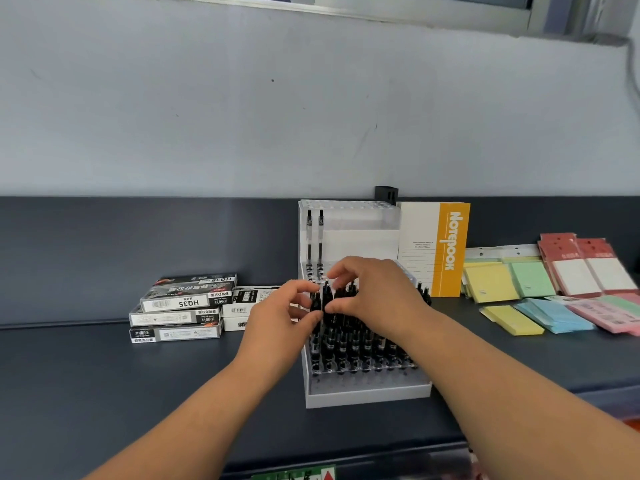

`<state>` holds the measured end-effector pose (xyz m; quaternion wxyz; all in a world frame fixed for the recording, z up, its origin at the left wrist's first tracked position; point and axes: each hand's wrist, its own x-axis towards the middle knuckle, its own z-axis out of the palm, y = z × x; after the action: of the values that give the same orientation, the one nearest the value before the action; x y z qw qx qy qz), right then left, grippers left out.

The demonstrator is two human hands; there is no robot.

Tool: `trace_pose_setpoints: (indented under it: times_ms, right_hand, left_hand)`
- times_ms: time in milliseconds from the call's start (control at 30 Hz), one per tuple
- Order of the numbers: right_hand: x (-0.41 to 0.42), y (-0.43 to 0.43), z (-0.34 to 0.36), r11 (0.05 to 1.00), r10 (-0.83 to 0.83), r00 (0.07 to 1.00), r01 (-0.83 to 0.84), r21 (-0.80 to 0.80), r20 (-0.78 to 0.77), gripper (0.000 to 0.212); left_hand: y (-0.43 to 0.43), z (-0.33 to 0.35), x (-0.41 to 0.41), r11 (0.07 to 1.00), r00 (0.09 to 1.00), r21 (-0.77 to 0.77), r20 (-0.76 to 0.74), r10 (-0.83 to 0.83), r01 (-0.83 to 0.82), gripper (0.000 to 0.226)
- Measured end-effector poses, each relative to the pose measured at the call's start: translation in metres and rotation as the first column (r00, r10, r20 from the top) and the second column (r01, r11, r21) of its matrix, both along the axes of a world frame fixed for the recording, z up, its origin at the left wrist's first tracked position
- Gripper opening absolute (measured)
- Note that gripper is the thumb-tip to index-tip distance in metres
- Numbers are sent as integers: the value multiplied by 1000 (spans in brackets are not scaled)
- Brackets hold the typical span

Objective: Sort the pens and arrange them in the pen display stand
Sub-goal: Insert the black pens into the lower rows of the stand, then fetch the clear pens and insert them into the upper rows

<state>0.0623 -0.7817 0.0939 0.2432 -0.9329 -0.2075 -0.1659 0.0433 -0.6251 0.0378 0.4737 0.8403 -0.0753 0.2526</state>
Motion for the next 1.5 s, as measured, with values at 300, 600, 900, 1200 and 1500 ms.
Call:
trace_pose_setpoints:
  times_ms: [300,600,900,1200,1500]
  right_hand:
    - [-2,1,-7,1000,11,999,-11,0,40,30]
    - [-1,3,1,994,9,999,-4,-106,41,30]
    - [-3,3,1,977,-6,999,17,-211,53,35]
    - [-15,2,6,991,28,979,-1,-132,204,37]
    - [-31,79,-11,948,283,934,-238,-214,217,59]
  left_hand:
    - [-5,-1,-2,997,999,-59,3,45,-44,21]
    - [-8,-4,-4,995,997,-57,29,78,-77,24]
    - [-7,-6,-2,996,995,11,34,93,-94,27]
    - [-3,-10,-10,992,992,-11,-16,125,-125,31]
    - [86,-11,-66,733,814,467,-47,580,-495,67]
